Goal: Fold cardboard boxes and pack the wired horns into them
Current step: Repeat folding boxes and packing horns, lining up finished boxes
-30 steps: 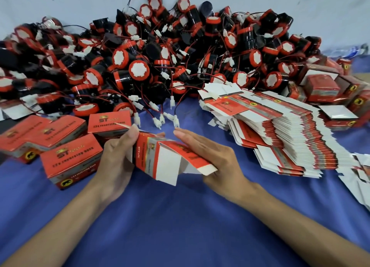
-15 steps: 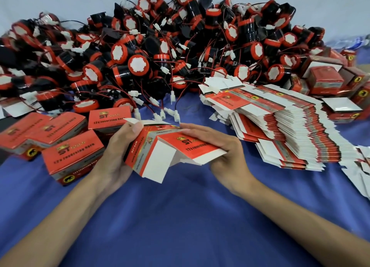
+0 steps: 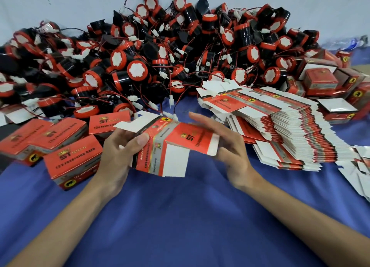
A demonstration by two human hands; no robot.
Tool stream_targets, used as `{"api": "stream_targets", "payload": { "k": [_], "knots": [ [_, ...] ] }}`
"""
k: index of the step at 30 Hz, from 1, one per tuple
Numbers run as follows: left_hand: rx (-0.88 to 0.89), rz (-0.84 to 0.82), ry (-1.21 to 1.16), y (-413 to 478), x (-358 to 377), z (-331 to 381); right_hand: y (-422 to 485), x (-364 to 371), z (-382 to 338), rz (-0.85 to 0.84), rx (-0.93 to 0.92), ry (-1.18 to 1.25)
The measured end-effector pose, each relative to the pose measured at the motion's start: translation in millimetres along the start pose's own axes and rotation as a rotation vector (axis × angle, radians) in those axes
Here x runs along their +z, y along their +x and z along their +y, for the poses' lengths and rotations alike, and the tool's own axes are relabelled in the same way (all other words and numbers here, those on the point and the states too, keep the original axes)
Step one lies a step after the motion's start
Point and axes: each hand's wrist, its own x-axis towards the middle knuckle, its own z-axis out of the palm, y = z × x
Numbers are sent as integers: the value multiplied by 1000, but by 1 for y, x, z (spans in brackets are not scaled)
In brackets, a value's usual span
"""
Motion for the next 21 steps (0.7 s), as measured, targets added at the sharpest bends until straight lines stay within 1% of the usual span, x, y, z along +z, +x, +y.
{"api": "stream_targets", "payload": {
  "k": [1, 3, 4, 6, 7, 8, 9, 10, 12, 13, 14, 16, 17, 19, 21],
  "knots": [
    [39, 53, -2, 1, 0, -1, 0, -2, -1, 20, -38, -53],
    [122, 182, 73, 2, -1, -3, -1, -2, -3, 79, -212, -322],
    [169, 243, 174, 3, 0, -4, -1, 0, -3, 82, -319, -485],
    [294, 306, 415, -1, 4, -3, -3, 9, -7, 12, -472, -767],
    [360, 300, 495, -4, 8, -5, -5, 16, -7, -39, -497, -891],
    [402, 263, 536, -8, 12, -7, -8, 24, -7, -90, -482, -1003],
    [423, 204, 548, -12, 15, -9, -9, 32, -6, -133, -443, -1083],
    [447, 126, 550, -14, 17, -12, -10, 39, -5, -149, -406, -1113],
    [523, -61, 559, -17, 18, -15, -10, 43, -4, -104, -401, -1055],
    [557, -141, 538, -18, 17, -15, -10, 40, -4, -61, -401, -991],
    [563, -187, 472, -17, 16, -15, -9, 35, -6, -22, -375, -902],
    [508, -199, 300, -17, 16, -12, -8, 23, -9, 8, -279, -667],
    [500, -197, 269, -16, 17, -12, -8, 17, -9, -10, -255, -572],
    [550, -225, 332, -15, 18, -13, -7, 10, -10, -76, -265, -454],
    [638, -260, 426, -16, 17, -18, -5, 10, -9, -132, -320, -382]
  ]
}}
